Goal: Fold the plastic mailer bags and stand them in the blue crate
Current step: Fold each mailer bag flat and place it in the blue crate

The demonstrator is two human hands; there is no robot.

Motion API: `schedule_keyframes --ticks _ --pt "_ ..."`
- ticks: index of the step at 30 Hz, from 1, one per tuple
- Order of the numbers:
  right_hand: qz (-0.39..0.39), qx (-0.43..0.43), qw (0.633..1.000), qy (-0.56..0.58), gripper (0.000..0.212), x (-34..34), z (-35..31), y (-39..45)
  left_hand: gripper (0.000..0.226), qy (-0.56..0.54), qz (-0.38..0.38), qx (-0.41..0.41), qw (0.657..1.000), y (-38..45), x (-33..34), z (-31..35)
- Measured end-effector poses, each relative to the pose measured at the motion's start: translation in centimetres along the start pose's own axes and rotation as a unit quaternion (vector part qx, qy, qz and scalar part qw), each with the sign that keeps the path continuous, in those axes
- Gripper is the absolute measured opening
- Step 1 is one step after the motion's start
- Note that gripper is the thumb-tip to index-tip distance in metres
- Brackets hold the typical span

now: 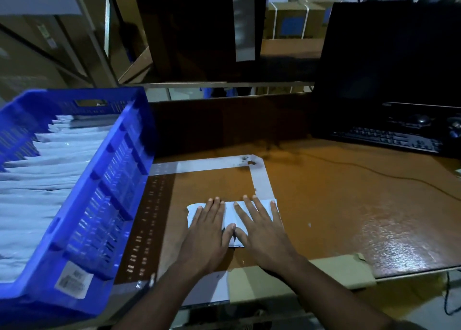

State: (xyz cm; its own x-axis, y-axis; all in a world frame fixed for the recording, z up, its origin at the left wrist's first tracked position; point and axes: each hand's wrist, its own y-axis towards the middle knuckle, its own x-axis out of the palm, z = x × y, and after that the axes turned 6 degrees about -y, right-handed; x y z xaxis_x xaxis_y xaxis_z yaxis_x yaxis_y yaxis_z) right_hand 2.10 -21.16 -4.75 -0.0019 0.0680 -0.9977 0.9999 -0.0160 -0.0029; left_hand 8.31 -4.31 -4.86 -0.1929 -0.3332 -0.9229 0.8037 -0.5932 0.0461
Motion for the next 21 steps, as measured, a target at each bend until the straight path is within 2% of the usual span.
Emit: schedule_keyframes --ticks 2,5,9,11,16,21 --pt "-0.007 0.006 1.0 -0.01 0.073 0.5 0.0 -0.4 0.094 -0.002 0.019 0.005 1.0 -0.6 0.6 -0.2" --pt "-0.001 0.01 1.0 -0.003 0.071 0.3 0.2 0.1 0.099 -0.007 0.004 0.004 1.0 -0.3 0.4 -0.6" --pt "0.011 0.003 1.0 -0.007 0.063 0.7 0.1 -1.1 0.076 0.044 0.005 0.022 0.999 -1.1 0.7 -1.3" --pt "0.014 0.001 1.0 -0.003 0.062 0.7 0.2 -1.0 0.072 0.056 -0.006 0.012 0.998 -1.1 1.0 -1.7" --pt "0.005 0.0 1.0 0.024 0.064 0.4 0.3 -1.4 0.082 0.063 0.001 -0.007 0.998 -1.1 0.8 -2.1" --pt "-0.019 0.001 1.0 0.011 0.065 -0.1 0.5 -1.2 0.102 0.057 -0.001 -0.038 0.998 -1.2 0.4 -1.9"
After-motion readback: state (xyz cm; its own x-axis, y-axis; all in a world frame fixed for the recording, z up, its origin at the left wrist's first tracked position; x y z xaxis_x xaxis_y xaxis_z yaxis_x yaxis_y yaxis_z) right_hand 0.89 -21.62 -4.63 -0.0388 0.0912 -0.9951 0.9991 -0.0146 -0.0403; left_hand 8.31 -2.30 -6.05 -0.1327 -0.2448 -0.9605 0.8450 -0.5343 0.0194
